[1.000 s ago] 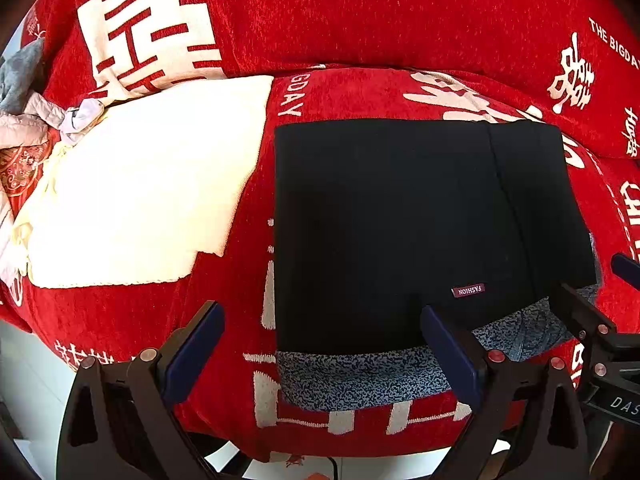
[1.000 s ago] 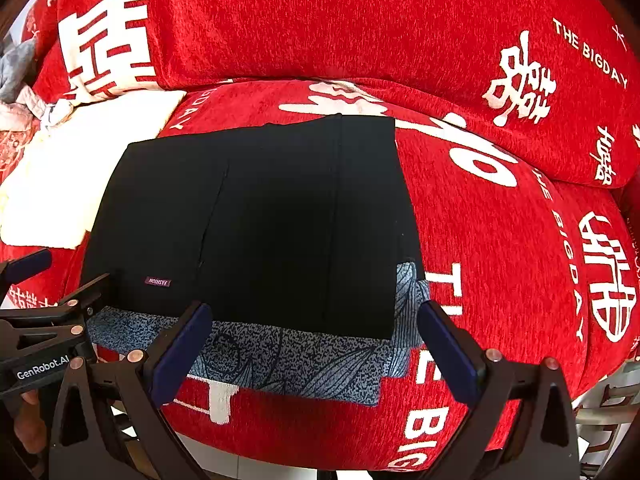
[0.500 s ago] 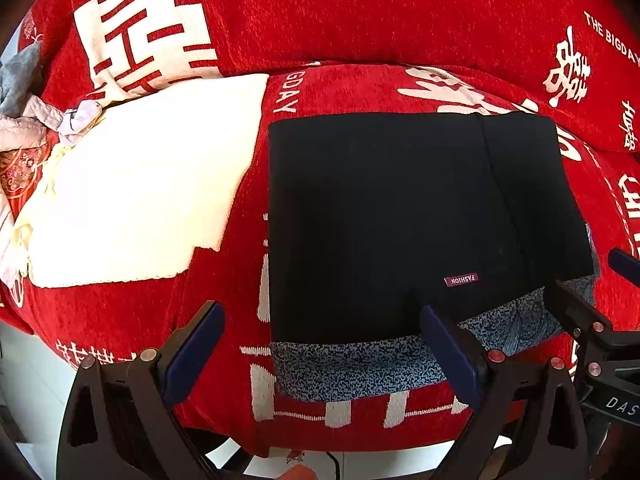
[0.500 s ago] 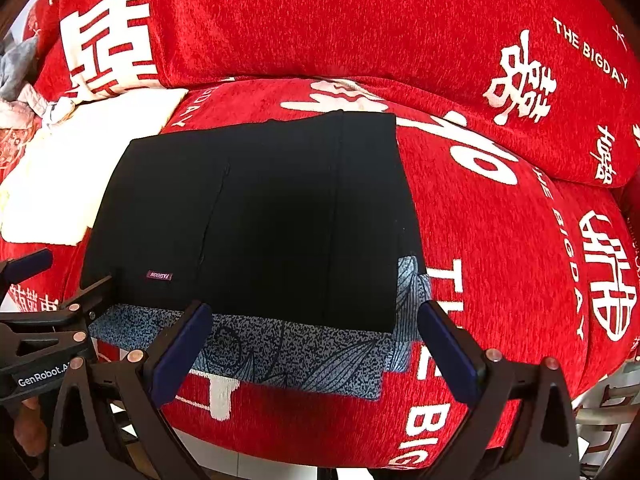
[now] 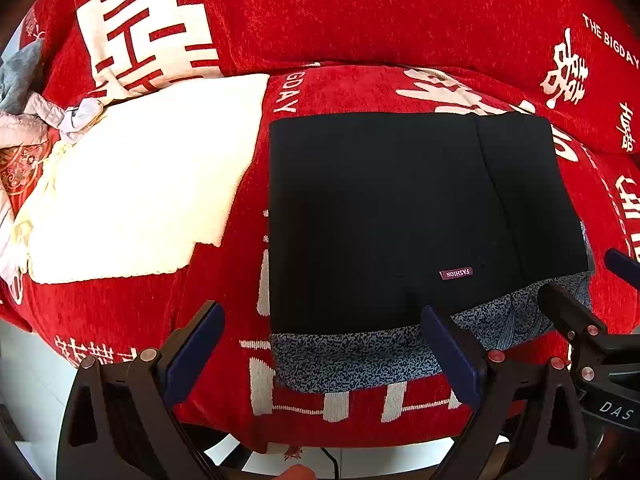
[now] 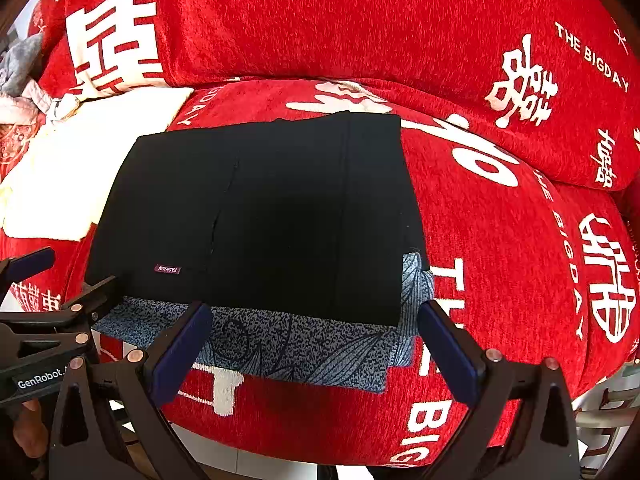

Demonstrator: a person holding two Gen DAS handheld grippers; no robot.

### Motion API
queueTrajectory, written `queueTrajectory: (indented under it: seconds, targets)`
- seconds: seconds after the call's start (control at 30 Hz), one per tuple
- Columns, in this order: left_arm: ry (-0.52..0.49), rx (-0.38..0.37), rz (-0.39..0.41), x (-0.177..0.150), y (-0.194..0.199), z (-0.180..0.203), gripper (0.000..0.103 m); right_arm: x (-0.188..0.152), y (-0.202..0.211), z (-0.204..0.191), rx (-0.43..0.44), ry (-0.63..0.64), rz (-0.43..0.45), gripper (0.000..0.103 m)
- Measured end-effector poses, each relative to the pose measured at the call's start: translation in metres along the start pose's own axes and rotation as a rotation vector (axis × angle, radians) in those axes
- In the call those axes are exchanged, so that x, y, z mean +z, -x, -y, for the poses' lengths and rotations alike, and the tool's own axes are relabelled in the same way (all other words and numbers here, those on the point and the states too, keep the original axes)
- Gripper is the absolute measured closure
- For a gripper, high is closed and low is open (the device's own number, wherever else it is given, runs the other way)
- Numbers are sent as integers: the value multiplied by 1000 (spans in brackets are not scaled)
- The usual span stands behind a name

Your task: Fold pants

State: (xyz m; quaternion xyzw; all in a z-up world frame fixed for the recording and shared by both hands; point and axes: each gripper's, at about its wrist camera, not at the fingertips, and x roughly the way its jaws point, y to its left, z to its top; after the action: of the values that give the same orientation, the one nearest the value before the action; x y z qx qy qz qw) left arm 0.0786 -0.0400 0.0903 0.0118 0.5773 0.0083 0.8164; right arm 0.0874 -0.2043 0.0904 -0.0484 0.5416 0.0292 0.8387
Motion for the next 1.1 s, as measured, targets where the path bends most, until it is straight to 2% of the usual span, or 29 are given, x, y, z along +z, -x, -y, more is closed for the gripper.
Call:
queueTrajectory:
  seconds: [0.77, 1.1]
  targets:
    - [-3, 6, -2, -2, 2, 0, 4, -2, 0, -2, 5, 11, -4, 1]
    - [3, -14, -7, 0, 0, 1, 4, -3, -1, -3, 7, 13, -5, 1]
